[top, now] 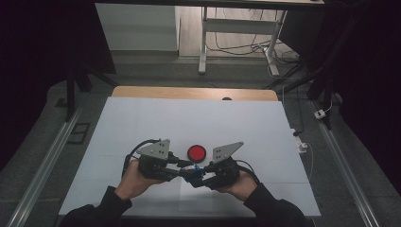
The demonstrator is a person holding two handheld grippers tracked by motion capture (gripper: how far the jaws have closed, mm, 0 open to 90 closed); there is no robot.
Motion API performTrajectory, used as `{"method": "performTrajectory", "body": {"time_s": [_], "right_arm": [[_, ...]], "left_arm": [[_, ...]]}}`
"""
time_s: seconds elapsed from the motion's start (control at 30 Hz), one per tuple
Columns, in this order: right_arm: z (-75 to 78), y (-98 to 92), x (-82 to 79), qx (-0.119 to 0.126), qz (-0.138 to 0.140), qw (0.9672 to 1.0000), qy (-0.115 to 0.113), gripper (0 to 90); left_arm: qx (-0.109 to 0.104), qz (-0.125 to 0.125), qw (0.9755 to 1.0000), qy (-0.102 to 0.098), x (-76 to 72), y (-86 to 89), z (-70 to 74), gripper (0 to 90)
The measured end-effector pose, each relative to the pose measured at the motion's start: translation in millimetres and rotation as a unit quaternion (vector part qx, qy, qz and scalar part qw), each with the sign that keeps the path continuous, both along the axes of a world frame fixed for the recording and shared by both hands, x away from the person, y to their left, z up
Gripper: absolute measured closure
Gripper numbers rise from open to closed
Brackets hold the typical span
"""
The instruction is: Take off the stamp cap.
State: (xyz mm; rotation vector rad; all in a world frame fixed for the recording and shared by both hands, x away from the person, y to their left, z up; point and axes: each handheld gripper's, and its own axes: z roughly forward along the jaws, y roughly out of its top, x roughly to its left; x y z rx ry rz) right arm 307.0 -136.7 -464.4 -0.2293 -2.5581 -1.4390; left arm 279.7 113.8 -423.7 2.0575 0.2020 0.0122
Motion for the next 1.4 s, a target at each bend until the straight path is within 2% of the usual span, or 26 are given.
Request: {"method": "performTrajectory", "body": {"time_s": [0.17, 0.4, 0.53, 0.57, 0.63, 0.67, 0.73, 0.83, 0.93, 1.03, 1.13, 1.3, 1.4], "right_arm": [[1.3, -1.7, 0.7, 0.018, 0.018, 0.9997, 0.008, 67.8], [1.7, -3.0, 1.7, 0.027, 0.021, 0.9992, 0.022, 68.6], [1.6, -2.8, 1.4, 0.023, 0.012, 0.9988, 0.041, 68.9], [1.6, -2.6, 1.4, 0.018, 0.005, 0.9984, 0.053, 69.0], [1.7, -2.7, 1.5, 0.015, 0.003, 0.9983, 0.056, 69.0], [1.4, -2.4, 1.7, 0.013, -0.002, 0.9977, 0.066, 69.0], [1.0, -2.6, 2.3, 0.007, -0.006, 0.9972, 0.074, 69.0], [-2.2, -3.1, 4.7, -0.01, -0.017, 0.9962, 0.085, 69.2], [-4.1, -3.3, 5.0, -0.009, -0.017, 0.9961, 0.086, 69.2], [-2.4, -2.9, 3.5, -0.02, -0.024, 0.9974, 0.065, 69.0], [-1.1, -2.7, -0.6, -0.029, -0.03, 0.9985, 0.035, 68.8], [1.8, -4.8, -6.1, -0.045, -0.04, 0.9982, -0.005, 68.7], [3.5, -7.0, -8.3, -0.048, -0.047, 0.9976, -0.018, 68.7]], "left_arm": [[-0.014, -0.01, 0.9998, -0.002, -0.4, 1.9, 0.8, 70.1], [-0.021, -0.012, 0.9997, 0.002, -0.2, 2.9, 0.8, 70.2], [-0.019, -0.01, 0.9998, -0.001, -0.9, 2.8, 1.0, 70.3], [-0.017, -0.01, 0.9998, -0.003, -1.1, 2.7, 1.1, 70.3], [-0.014, -0.009, 0.9998, -0.007, -1.6, 2.4, 1.3, 70.3], [-0.012, -0.008, 0.9999, -0.009, -1.9, 2.2, 1.4, 70.3], [-0.008, -0.005, 0.9999, -0.014, -2.8, 1.2, 1.6, 70.4], [0.002, 0.002, 0.9995, -0.033, -5.3, 0.4, 3.5, 70.4], [0.0, 0.001, 0.9995, -0.031, -5.1, 1.3, 4.5, 70.3], [-0.004, 0.011, 0.9997, -0.022, -3.6, 3.0, 3.5, 70.3], [-0.001, 0.02, 0.9997, -0.017, -2.9, 4.0, 3.9, 70.2], [0.001, 0.031, 0.9994, -0.015, -2.2, 5.7, 4.2, 70.2], [0.002, 0.038, 0.9992, -0.011, -1.2, 7.8, 4.2, 70.1]]}}
